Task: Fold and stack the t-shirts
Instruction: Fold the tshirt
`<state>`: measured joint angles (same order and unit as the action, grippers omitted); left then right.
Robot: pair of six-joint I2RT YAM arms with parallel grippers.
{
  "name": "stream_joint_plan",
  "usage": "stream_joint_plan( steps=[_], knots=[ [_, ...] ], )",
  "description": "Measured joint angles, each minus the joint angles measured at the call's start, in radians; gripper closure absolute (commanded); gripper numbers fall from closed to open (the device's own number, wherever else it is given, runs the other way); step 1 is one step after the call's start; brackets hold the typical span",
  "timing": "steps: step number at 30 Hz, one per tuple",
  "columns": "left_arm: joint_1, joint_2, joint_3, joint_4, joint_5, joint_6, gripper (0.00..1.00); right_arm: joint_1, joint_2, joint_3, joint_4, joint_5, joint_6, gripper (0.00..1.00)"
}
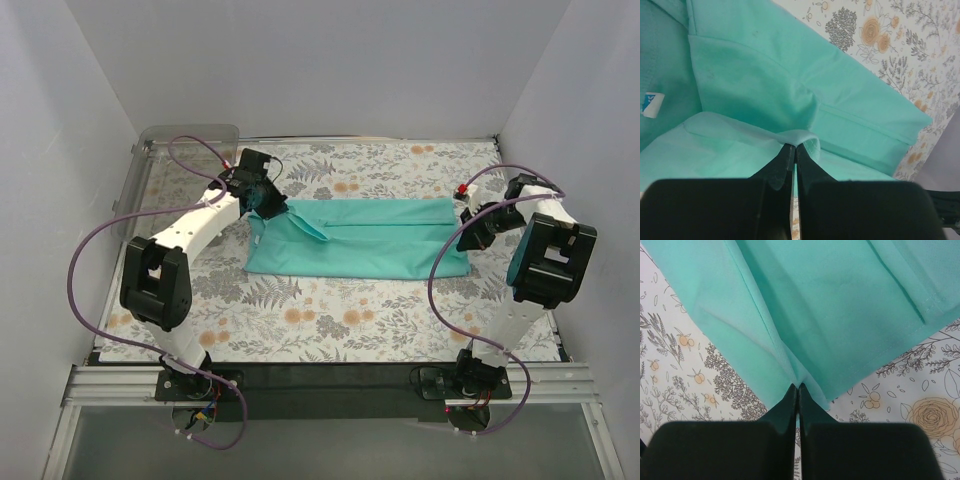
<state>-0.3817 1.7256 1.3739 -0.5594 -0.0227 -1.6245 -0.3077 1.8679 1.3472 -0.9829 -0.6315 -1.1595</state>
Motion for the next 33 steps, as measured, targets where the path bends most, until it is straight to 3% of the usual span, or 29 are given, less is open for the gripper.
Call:
stream_joint_plan(
  steps=[21,26,29,30,31,33],
  knots=[
    [0.014,0.058,0.027,0.000,0.000,0.010,1.00,0.005,0.069,0.066,0.034,-0.007,0.066,0.99],
    [0.018,0.078,0.035,-0.003,0.001,0.009,1.00,0.008,0.070,0.072,0.044,-0.007,0.082,0.91],
    [0.019,0.096,0.058,-0.004,0.005,0.010,0.88,0.008,0.070,0.072,0.058,-0.007,0.119,0.75],
    [0.020,0.103,0.068,-0.005,0.006,0.011,0.81,0.008,0.069,0.072,0.072,-0.007,0.136,0.70],
    [0.020,0.109,0.078,-0.005,0.008,0.013,0.66,0.008,0.065,0.070,0.096,-0.006,0.164,0.62],
    [0.020,0.120,0.103,-0.008,0.008,0.014,0.56,0.008,0.044,0.051,0.163,0.003,0.229,0.58]
  ],
)
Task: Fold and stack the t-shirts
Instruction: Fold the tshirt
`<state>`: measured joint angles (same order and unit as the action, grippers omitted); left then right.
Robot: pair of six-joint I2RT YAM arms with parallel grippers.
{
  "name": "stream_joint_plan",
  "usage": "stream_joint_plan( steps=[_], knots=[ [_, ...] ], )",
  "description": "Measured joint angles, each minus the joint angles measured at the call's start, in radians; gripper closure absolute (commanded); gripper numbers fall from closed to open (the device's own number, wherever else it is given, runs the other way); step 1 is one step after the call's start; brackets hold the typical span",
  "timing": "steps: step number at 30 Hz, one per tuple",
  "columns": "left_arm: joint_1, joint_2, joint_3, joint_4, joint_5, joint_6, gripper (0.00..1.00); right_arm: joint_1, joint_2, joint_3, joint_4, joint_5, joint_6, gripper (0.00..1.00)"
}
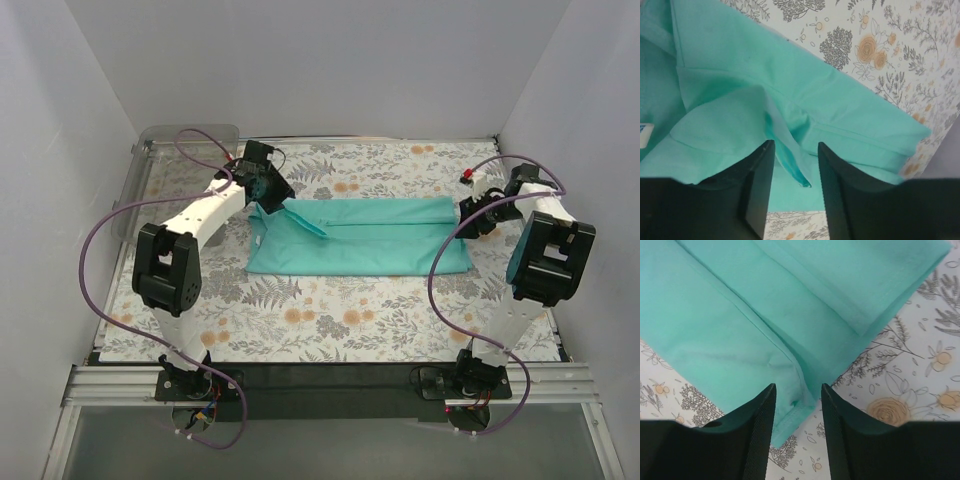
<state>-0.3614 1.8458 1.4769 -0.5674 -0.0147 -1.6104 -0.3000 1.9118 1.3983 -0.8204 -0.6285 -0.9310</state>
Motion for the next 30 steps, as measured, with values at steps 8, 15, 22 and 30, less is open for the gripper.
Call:
stream_joint_plan(
  steps=[8,15,22,30],
  knots=[
    [0.015,0.062,0.127,0.013,0.005,0.032,0.41,0.008,-0.224,-0.139,0.314,0.051,0.294,0.62],
    [0.025,-0.051,-0.047,0.157,0.173,0.190,0.47,0.008,-0.301,-0.178,0.285,-0.156,0.216,0.75],
    [0.007,-0.223,-0.332,0.192,0.330,0.260,1.00,0.027,-0.296,-0.356,0.143,-0.269,0.082,0.99],
    [-0.056,-0.158,-0.416,0.224,0.361,0.244,1.00,0.031,-0.297,-0.368,0.108,-0.302,0.063,0.99]
  ],
)
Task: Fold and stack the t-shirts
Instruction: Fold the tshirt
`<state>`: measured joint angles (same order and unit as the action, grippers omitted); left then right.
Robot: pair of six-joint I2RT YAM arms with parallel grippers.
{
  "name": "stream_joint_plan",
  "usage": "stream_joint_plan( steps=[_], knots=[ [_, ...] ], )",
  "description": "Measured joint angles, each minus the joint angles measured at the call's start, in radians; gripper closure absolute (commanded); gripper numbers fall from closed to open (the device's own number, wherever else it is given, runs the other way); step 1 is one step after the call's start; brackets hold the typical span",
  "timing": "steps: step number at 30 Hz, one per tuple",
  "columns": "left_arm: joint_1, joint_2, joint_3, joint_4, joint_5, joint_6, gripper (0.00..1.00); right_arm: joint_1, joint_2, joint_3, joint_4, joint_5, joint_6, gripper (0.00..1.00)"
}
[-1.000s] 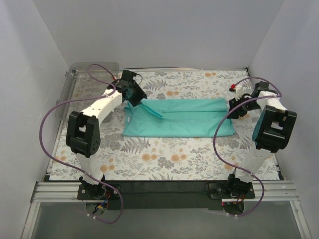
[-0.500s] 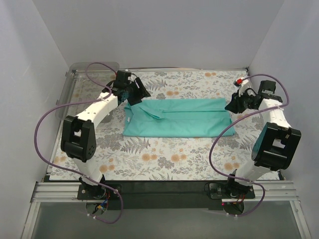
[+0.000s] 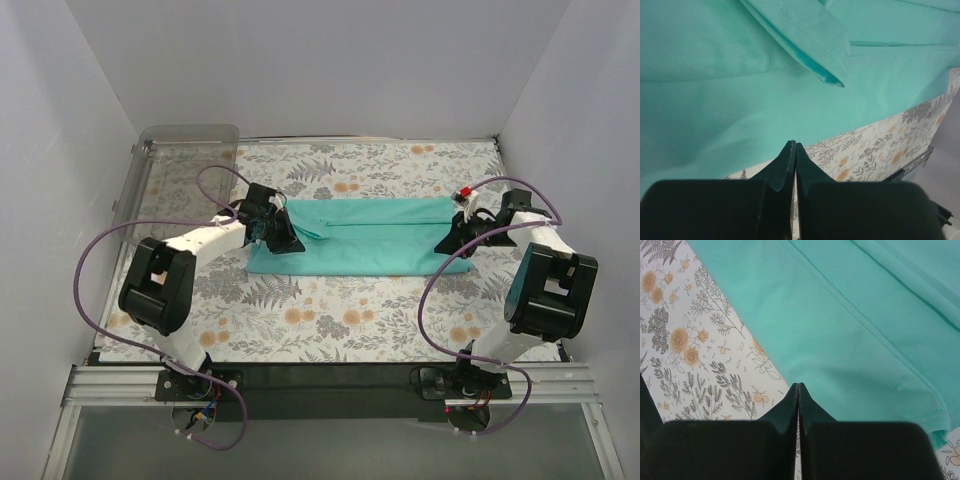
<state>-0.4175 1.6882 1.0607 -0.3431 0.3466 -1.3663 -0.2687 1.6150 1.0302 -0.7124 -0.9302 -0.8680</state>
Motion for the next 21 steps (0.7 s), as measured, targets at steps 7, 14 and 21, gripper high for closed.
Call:
stream_joint_plan(
  steps=[7,14,21],
  knots=[
    [-0.037,0.148,0.050,0.015,-0.011,-0.019,1.00,0.000,-0.022,0.005,0.000,-0.013,0.004,0.99],
    [-0.042,0.243,0.143,0.030,-0.027,-0.041,1.00,-0.013,-0.023,0.010,0.000,-0.016,0.005,0.99],
    [-0.042,0.353,0.308,0.029,-0.051,-0.050,1.00,-0.030,-0.025,0.010,0.000,-0.018,0.005,0.99]
  ],
)
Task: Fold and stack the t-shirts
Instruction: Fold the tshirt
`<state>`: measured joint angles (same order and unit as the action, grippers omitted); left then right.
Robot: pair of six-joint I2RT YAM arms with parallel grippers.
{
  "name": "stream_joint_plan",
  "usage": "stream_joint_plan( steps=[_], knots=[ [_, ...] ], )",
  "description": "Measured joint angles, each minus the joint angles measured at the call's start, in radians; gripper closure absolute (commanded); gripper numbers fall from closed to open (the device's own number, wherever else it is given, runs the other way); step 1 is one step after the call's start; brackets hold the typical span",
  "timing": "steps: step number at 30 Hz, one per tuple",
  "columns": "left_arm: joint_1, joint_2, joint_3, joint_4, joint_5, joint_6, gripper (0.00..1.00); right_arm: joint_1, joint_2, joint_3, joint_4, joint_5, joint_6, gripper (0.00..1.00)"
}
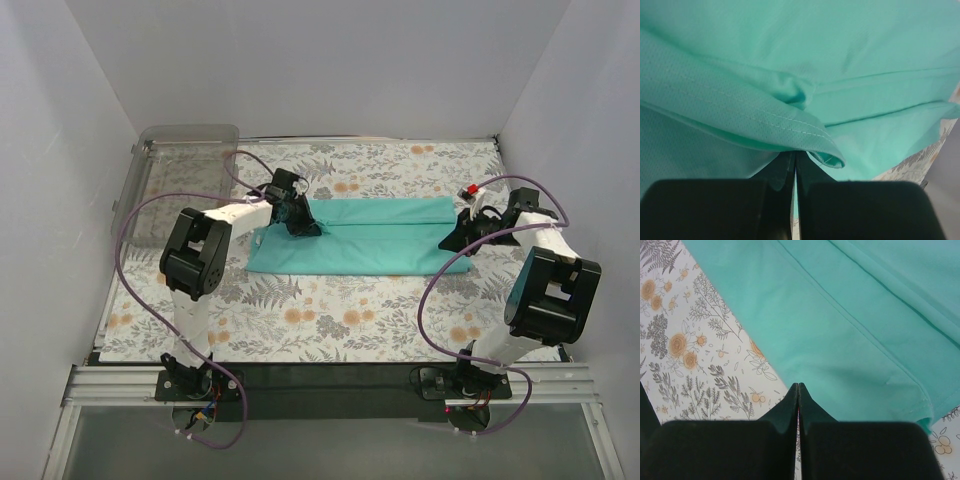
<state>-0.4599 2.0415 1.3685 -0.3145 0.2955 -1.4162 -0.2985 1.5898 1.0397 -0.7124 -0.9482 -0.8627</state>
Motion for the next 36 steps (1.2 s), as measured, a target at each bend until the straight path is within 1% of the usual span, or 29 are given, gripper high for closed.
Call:
stream_joint_plan(
  steps=[1,2,5,6,8,9,10,15,16,19,20,21,22,23,25,27,31,32,36],
  knots=[
    [0.000,0.013,0.023,-0.006,-0.003,0.000,1.00,-0.002,0.000,0.000,0.000,-0.001,0.000,0.99],
    [0.000,0.025,0.047,-0.011,-0.006,-0.001,0.98,-0.003,0.000,0.000,0.000,-0.001,0.000,0.99],
    [0.000,0.071,0.132,-0.024,-0.019,0.001,0.88,-0.005,-0.001,0.000,0.000,-0.001,0.000,0.99],
    [0.000,0.092,0.166,-0.030,-0.024,0.002,0.80,-0.005,-0.001,0.000,0.000,-0.001,0.000,0.99],
    [0.000,0.126,0.219,-0.042,-0.029,0.005,0.73,-0.008,-0.003,0.000,0.000,0.000,0.000,0.99],
    [0.000,0.140,0.242,-0.045,-0.031,0.006,0.68,-0.009,-0.005,0.000,0.000,0.000,-0.001,0.99],
    [0.000,0.150,0.258,-0.048,-0.034,0.008,0.65,-0.010,-0.008,0.000,0.000,0.001,-0.001,0.99],
    [0.000,0.158,0.286,-0.076,-0.051,0.019,0.59,-0.012,-0.014,0.000,0.000,0.010,-0.001,0.98],
    [0.000,0.157,0.288,-0.075,-0.056,0.030,0.56,-0.013,-0.014,0.000,0.000,0.019,0.001,0.98],
    [0.000,0.134,0.276,-0.062,-0.089,0.069,0.50,-0.015,-0.014,0.012,0.001,0.058,0.009,0.96],
    [0.000,0.106,0.249,-0.050,-0.107,0.095,0.45,-0.016,-0.014,0.020,0.003,0.076,0.015,0.96],
    [0.000,0.076,0.227,-0.044,-0.122,0.111,0.42,-0.016,-0.014,0.030,0.005,0.098,0.020,0.95],
    [0.000,-0.074,0.130,-0.021,-0.173,0.156,0.37,-0.016,-0.014,0.062,0.011,0.158,0.028,0.93],
    [0.000,-0.074,0.130,-0.021,-0.173,0.156,0.36,-0.016,-0.014,0.062,0.011,0.158,0.028,0.92],
    [0.002,-0.215,0.045,0.039,-0.208,0.187,0.36,-0.018,-0.012,0.086,0.014,0.212,0.035,0.92],
    [0.006,-0.394,-0.069,0.066,-0.233,0.198,0.36,-0.023,-0.004,0.109,0.021,0.259,0.042,0.94],
    [0.014,-0.719,-0.321,0.151,-0.235,0.187,0.36,-0.029,0.041,0.134,0.033,0.291,0.052,0.98],
    [0.017,-0.781,-0.384,0.159,-0.232,0.179,0.36,-0.029,0.062,0.138,0.032,0.293,0.054,0.99],
    [0.025,-0.900,-0.581,0.151,-0.217,0.138,0.36,-0.029,0.156,0.161,0.028,0.294,0.056,0.99]
  ],
)
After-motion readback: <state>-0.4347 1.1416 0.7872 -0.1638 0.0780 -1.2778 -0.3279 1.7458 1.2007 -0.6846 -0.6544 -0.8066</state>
